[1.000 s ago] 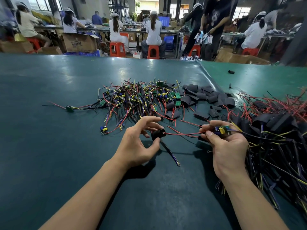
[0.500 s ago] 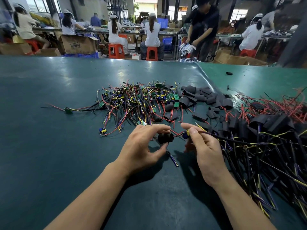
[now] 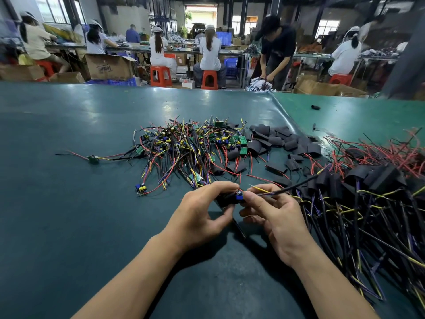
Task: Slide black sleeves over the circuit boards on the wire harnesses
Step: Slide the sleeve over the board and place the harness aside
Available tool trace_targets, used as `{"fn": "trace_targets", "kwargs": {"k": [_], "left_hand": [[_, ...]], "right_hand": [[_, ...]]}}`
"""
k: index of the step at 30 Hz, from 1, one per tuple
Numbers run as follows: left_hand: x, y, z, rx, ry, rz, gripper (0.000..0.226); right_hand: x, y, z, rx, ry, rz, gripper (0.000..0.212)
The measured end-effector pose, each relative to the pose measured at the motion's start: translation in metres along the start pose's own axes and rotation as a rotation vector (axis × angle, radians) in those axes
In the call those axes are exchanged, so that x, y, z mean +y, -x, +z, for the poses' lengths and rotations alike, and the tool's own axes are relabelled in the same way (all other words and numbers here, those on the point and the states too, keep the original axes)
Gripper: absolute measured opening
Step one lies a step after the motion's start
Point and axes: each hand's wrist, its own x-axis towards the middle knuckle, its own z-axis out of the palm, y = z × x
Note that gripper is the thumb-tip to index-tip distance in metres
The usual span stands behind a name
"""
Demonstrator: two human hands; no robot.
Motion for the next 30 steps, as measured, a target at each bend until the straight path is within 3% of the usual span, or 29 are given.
{"fn": "trace_targets", "kwargs": {"k": [5,13,18,23,30], "left_hand": [[-0.0030,0.0006,0.0016,-0.020,0.009,-0.021,0.037],[-0.0038,0.0024,-0.0003,-0.075,0.064,-0.090,0.037],[-0.0015,0.0025,-0.0017,-0.095,0.034,-0.038,0.036],[0.0001,0.0012,-0.0019,-0.122,0.022,-0.009,0.039],[0.0031,0.0011,0.0000,-0.104,0.020,0.010,0.042]], "right_hand": [[-0.0024,-0.0009,-0.0031,0.000,0.027,0.058,0.035],[-0.0031,-0.0008,-0.0057,-0.010,0.056,0.091,0.023],[-0.0024,-0.0015,-0.0050,0.000,0.028,0.133,0.016],[-0.0027,-0.0021,-0.0040,0.011,0.048,0.075,0.025],[-0.0021,-0.0018,-0.0027,0.012,0.016,0.029,0.019]]}}
